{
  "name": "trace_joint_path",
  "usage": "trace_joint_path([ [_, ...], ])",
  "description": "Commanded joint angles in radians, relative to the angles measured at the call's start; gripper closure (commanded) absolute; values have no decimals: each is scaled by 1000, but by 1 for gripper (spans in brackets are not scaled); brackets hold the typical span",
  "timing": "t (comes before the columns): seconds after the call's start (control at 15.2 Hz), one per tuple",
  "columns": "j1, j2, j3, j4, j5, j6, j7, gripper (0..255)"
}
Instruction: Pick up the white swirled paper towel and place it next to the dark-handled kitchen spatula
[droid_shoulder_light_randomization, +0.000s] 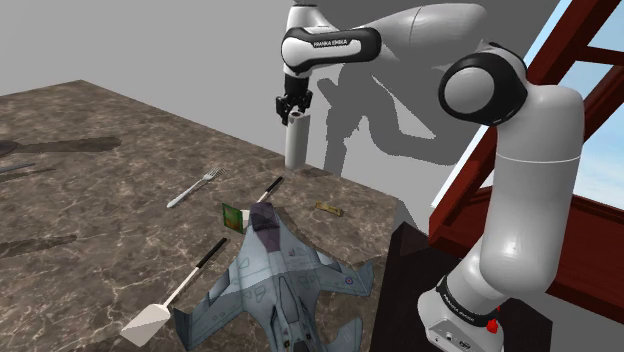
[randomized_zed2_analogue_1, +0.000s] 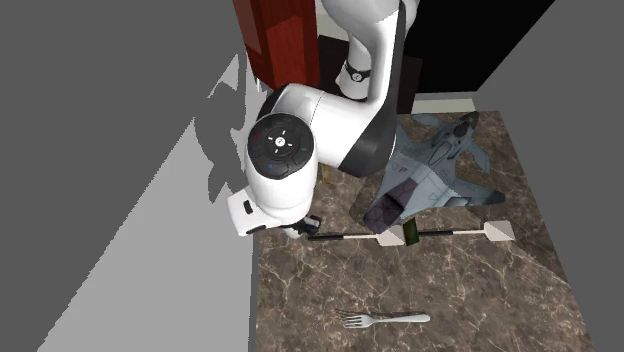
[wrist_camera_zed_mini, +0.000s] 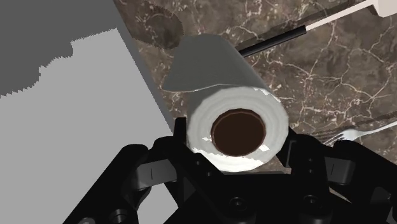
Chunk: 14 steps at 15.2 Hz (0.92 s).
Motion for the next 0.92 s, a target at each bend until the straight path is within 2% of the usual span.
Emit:
trace_joint_path([
  [0.0,-1,-4,0,22,1,-26,-3,255],
  [0.26,0,-6,0,69,2,-76,-5,255],
  [0.86,133,-44,49,14,-27,-71,181,255],
])
